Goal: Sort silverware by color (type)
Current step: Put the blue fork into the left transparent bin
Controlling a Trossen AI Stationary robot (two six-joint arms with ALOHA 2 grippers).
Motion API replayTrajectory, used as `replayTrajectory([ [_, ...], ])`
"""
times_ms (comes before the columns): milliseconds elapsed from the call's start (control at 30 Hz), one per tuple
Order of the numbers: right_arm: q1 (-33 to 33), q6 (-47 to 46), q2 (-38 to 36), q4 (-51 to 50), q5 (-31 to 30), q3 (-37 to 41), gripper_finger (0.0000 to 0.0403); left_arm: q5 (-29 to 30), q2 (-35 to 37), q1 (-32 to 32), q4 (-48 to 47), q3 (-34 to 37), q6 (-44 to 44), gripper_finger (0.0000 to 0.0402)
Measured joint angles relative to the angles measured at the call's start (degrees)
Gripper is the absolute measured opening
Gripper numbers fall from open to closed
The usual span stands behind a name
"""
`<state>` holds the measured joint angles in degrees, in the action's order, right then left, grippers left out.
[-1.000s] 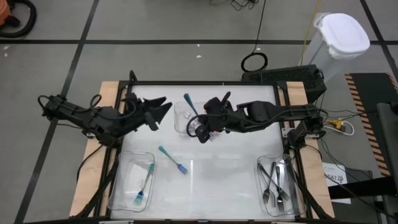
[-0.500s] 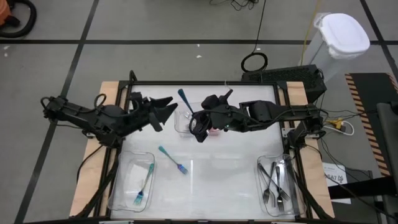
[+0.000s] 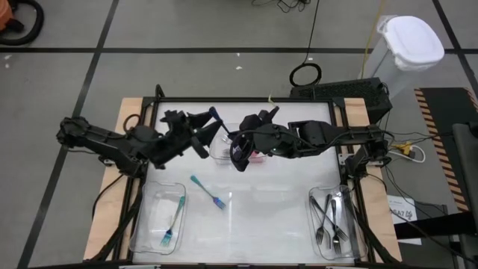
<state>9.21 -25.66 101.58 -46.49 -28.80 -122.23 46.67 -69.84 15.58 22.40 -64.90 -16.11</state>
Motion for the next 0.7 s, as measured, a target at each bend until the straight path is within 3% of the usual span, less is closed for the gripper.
replayTrajectory([
  [333,0.15,2.35,0.0,-0.08,0.02,0.03,0.0009,-0.15,-0.13,-2.17,2.34,0.0,0.06,0.0221],
  [700,0.15,2.38,0.0,-1.0,-1.57,0.04,0.0009,-0.64,-0.13,-2.06,2.74,0.0,-0.03,0.0119],
])
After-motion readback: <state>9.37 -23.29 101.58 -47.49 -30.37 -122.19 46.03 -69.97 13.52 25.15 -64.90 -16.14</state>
